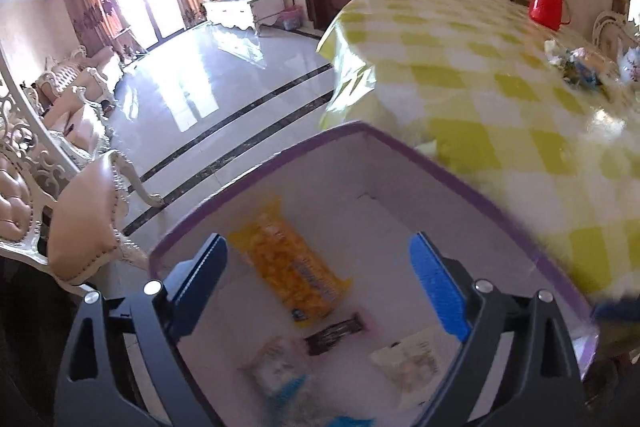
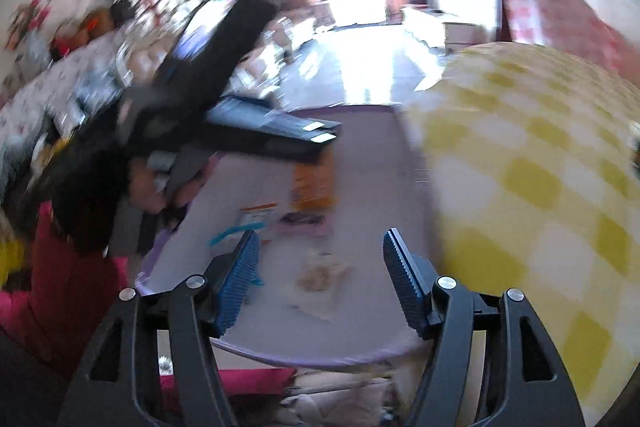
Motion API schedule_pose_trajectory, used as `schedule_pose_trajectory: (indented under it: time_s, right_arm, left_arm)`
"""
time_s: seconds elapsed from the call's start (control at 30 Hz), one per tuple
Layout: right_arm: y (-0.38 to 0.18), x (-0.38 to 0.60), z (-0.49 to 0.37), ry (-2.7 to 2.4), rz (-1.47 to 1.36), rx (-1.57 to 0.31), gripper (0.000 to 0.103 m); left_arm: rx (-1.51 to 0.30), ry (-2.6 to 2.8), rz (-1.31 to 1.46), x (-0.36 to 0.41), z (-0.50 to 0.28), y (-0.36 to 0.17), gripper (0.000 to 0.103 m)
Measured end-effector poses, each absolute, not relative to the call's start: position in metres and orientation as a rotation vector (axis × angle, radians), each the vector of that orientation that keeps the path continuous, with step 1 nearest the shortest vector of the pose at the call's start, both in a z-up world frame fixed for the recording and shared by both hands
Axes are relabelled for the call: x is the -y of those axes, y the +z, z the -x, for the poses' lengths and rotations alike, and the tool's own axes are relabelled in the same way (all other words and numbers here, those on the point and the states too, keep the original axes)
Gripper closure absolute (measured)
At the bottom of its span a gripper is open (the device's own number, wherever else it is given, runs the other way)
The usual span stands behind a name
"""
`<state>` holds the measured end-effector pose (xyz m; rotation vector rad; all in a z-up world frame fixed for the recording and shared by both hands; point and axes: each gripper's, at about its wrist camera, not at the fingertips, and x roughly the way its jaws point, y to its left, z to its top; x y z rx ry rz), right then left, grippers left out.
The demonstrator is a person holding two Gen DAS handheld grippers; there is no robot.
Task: Organize snacks
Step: 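Move both open grippers back over the snack pile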
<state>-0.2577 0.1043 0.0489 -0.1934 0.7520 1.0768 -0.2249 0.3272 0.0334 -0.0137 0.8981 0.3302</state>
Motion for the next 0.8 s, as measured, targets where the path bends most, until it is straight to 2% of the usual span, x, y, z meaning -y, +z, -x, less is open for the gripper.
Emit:
schedule_pose_trajectory:
  time_s: [0.33, 0.57, 0.8]
  right_arm:
    - [0.07, 0.027, 0.172, 0.747, -0.045, -0.693, 0.029]
    - [0.066, 0.114, 0.146, 0.578, -0.165, -0.68, 0.023]
    - [0.061, 0.166, 0.118, 0.404, -0.149, -0.679, 0.016]
  left_arm:
    - [-0.763, 0.203, -0.045, -0.242, 0.206, 0.048, 0.002]
    - [-0.774, 0.111, -0.116, -0.181, 0.186, 0.051, 0.002]
    - [-0.805, 0.022, -0.193, -0.115, 0.151, 0.053, 0.002]
